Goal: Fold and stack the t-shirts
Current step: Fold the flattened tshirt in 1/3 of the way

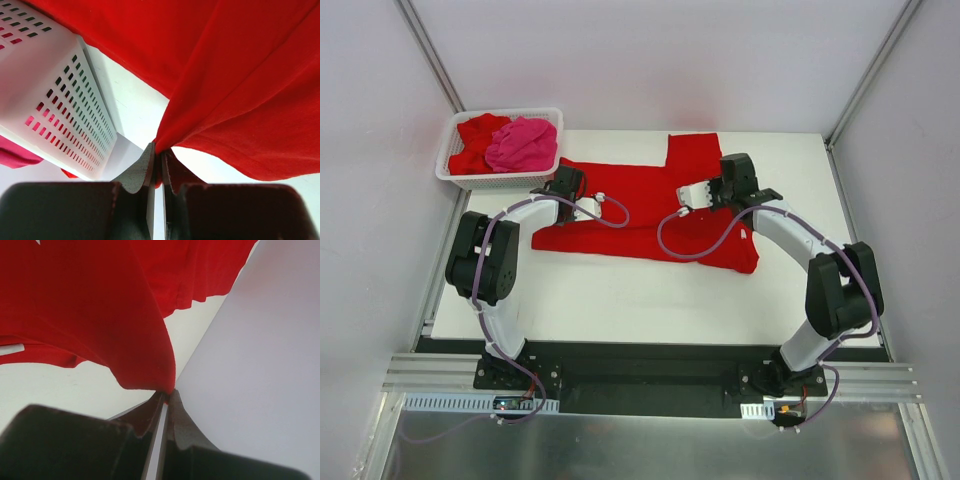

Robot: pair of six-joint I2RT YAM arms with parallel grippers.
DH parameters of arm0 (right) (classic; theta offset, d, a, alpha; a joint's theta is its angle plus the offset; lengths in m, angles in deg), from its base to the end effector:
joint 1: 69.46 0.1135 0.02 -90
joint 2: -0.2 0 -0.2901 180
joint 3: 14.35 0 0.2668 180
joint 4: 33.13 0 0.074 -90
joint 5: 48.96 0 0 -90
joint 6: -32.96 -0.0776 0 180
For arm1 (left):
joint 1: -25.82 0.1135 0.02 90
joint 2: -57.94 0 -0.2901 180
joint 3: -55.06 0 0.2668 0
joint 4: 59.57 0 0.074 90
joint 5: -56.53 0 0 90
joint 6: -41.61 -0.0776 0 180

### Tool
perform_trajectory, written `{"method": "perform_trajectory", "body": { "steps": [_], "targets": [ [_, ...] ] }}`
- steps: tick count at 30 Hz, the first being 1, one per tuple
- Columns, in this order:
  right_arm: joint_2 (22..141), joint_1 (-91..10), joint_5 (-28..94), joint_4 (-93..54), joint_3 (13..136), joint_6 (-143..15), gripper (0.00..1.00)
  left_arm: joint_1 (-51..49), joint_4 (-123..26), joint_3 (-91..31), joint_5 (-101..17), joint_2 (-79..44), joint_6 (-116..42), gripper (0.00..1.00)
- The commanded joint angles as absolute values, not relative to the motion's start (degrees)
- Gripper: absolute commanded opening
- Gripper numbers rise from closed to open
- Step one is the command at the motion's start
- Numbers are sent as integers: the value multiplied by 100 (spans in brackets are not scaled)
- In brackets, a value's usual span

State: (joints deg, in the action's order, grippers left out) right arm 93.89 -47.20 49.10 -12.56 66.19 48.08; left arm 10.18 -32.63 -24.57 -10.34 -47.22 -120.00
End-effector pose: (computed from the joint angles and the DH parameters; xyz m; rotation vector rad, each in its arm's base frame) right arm 0.3965 0.1505 0.2586 -2.0421 1.1073 -0.9442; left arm 0.4176 -0.0853 0.1632 1.6682 2.0131 0.8871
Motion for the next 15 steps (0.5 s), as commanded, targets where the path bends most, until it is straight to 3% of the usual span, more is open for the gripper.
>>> {"method": "perform_trajectory", "body": {
  "steps": [1, 12, 13, 15],
  "targets": [
    [9538, -4775, 4763, -1442, 6922, 4975, 1, 1079, -3242, -2526, -825, -4691, -12002, 0],
    [9864, -4784, 4965, -1767, 6966, 5019, 7, 1087, -3250, -2544, -737, -4630, -12028, 0],
    [9881, -4784, 4992, -1793, 6975, 5019, 23, 1087, -3242, -2553, -720, -4638, -12046, 0],
    [9943, -4792, 5053, -1933, 7010, 5019, 45, 1105, -3251, -2588, -623, -4638, -12072, 4]
  ]
}}
